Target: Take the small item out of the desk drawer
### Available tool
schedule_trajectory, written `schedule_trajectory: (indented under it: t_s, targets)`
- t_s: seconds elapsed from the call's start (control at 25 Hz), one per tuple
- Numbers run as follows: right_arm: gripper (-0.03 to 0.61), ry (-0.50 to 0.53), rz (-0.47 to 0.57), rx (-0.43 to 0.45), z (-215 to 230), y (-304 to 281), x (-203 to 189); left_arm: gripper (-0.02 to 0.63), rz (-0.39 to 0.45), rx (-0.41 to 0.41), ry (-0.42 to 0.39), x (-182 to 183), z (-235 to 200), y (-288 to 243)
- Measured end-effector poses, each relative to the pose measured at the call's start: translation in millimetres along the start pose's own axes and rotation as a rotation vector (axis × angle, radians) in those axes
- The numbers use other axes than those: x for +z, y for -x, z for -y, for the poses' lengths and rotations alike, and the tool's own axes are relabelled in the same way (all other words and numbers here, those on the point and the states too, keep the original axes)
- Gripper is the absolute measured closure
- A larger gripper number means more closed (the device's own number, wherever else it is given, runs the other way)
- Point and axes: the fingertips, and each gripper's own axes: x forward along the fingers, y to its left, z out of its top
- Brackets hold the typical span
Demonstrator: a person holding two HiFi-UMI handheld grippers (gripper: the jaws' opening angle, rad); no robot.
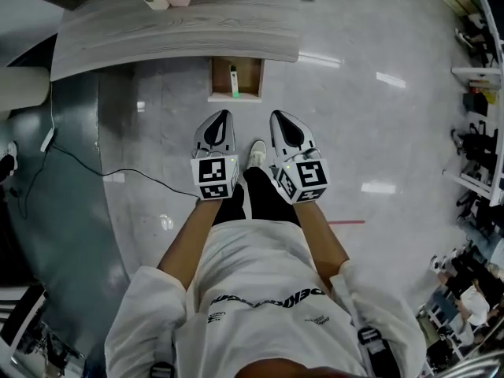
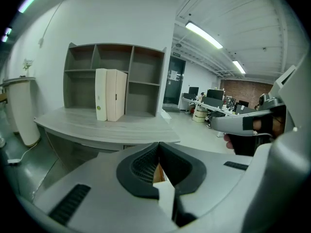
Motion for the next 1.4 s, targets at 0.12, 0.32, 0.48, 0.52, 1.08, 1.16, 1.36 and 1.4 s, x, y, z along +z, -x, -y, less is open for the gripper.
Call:
schedule_trajectory:
  t_s: [0.12,0.32,0.48,0.52,1.08,1.16,1.36,1.4]
  targets:
    - [0.546,-0.006,-0.022,0.0,10,-9,-18,0.598,-0.018,0.01,0.021,-15,-4,-18]
    - [0.546,-0.015,-0.059,0.004,27,-25,-47,0.598,-0.038,0.018,0.057,-42,-14,-52]
    - [0.546,-0.028,-0.072,0.009,33,-33,-67,0.597,-0.076,0.026,0.103,-69,-19,-74]
    - [0.546,-0.033,-0.074,0.01,36,-34,-71,0.597,-0.087,0.028,0.113,-76,-19,-79]
    - [0.546,-0.083,-0.112,0.012,65,-64,-120,0.52,-0.19,0.06,0.238,-143,-36,-150]
    - [0.546,-0.083,-0.118,0.018,66,-68,-126,0.499,-0.207,0.067,0.236,-151,-38,-157]
    - [0.546,-0.089,-0.126,0.021,70,-76,-139,0.469,-0.242,0.085,0.232,-167,-45,-176]
    - [0.546,-0.091,-0.128,0.021,71,-77,-142,0.466,-0.252,0.087,0.229,-171,-46,-181]
